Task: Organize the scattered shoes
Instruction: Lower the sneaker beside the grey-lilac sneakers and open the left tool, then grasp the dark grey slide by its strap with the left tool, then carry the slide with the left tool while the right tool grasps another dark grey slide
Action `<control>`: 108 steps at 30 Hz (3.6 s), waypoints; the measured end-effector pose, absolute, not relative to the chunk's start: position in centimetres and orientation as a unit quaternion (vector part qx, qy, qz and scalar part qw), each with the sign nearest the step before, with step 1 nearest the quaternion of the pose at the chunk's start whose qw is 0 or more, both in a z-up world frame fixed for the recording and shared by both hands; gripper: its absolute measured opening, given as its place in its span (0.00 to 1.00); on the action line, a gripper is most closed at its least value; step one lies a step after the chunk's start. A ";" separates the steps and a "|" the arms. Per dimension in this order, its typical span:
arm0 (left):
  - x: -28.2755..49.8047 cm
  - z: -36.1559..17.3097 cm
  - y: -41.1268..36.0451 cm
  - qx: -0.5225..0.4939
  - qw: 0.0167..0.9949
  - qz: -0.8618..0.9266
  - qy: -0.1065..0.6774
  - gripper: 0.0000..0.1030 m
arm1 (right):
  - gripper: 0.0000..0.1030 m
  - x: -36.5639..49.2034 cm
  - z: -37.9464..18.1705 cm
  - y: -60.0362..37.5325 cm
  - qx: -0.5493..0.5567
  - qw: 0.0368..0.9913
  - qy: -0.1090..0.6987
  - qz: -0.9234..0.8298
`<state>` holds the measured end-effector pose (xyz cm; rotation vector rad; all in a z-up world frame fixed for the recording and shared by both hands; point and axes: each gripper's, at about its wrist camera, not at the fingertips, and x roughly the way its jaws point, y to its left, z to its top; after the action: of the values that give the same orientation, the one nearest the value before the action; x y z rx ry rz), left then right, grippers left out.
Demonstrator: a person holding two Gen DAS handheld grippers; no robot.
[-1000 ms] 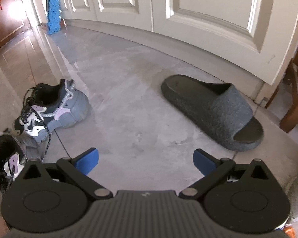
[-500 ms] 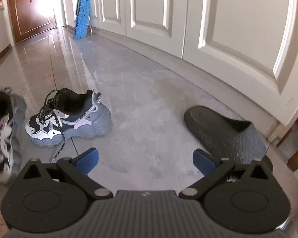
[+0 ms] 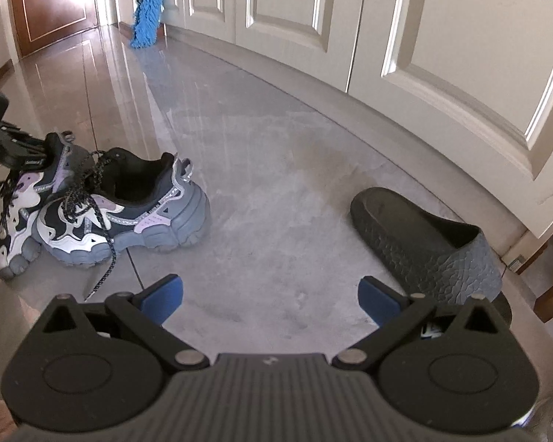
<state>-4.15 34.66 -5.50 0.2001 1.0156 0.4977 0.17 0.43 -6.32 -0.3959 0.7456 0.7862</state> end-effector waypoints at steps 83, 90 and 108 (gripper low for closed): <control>2.5 -9.9 2.7 0.097 0.694 -0.575 0.421 0.16 | 0.98 -2.0 -5.0 -22.2 -0.134 0.876 0.458 0.066; 1.9 -10.1 2.7 0.092 0.700 -0.556 0.439 0.39 | 0.98 -3.2 -5.4 -20.4 -0.159 0.869 0.457 0.101; -8.0 -7.8 6.9 -0.118 0.844 -0.308 0.422 0.41 | 0.98 -0.1 -6.6 -16.1 -0.189 0.872 0.402 0.206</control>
<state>-8.02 6.88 -7.80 -0.2493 0.8916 -0.6508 -0.07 -16.08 -6.62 -0.3940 0.8403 0.4304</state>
